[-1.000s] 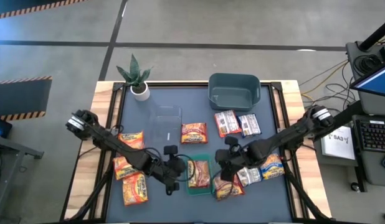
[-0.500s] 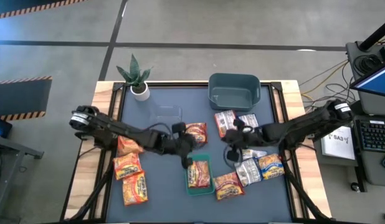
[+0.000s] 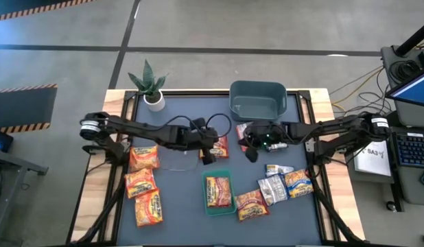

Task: Sort Maruchan noodles
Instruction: Put the orange noodle pack into the dark blue bin

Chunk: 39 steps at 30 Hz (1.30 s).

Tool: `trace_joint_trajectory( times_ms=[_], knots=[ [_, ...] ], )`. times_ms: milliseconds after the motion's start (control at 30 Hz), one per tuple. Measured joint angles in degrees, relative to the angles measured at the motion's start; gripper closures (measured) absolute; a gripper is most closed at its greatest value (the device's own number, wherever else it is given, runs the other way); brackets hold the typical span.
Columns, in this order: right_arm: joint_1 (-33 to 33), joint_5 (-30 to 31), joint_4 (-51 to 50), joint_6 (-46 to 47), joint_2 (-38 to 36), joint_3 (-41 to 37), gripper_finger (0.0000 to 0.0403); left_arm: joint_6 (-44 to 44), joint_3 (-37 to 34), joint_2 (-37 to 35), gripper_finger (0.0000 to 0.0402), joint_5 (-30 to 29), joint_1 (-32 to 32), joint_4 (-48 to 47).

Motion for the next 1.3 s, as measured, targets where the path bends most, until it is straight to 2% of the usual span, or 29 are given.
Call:
trace_joint_trajectory(
  times_ms=[200,367,500,600,700,833,900,1067,1300],
  knots=[
    [0.1,-1.3,-0.7,7.0,-0.3,0.0,0.0335,2.8,0.2,2.1,0.0402,1.3,0.1,-1.6],
    [-0.4,-0.5,-11.0,11.6,-0.9,1.4,0.0277,8.0,0.3,2.4,0.0402,1.5,0.1,0.8],
    [-1.2,3.6,-20.0,14.6,-0.9,3.3,0.0237,12.1,0.3,2.4,0.0402,1.1,0.1,2.9],
    [-2.7,6.4,-22.2,18.2,-0.9,3.8,0.0214,14.1,0.3,2.5,0.0402,1.0,0.2,4.4],
    [-3.8,9.4,-22.6,19.3,0.5,4.9,0.0204,15.7,0.3,2.7,0.0402,0.9,0.2,5.0],
    [-4.7,9.9,-23.9,17.6,6.0,8.7,0.0202,16.9,0.3,2.6,0.0402,0.8,0.3,4.9],
    [-5.3,11.3,-29.3,16.0,9.7,12.0,0.0202,16.9,0.3,2.4,0.0402,0.8,0.3,4.3],
    [-5.8,19.5,-41.7,14.7,17.9,19.9,0.0202,16.9,0.3,0.7,0.0402,0.7,0.3,0.9],
    [-5.5,18.6,-42.9,13.0,23.3,24.7,0.0202,16.9,0.0,-2.1,0.0402,-0.3,0.3,-2.1]
  ],
)
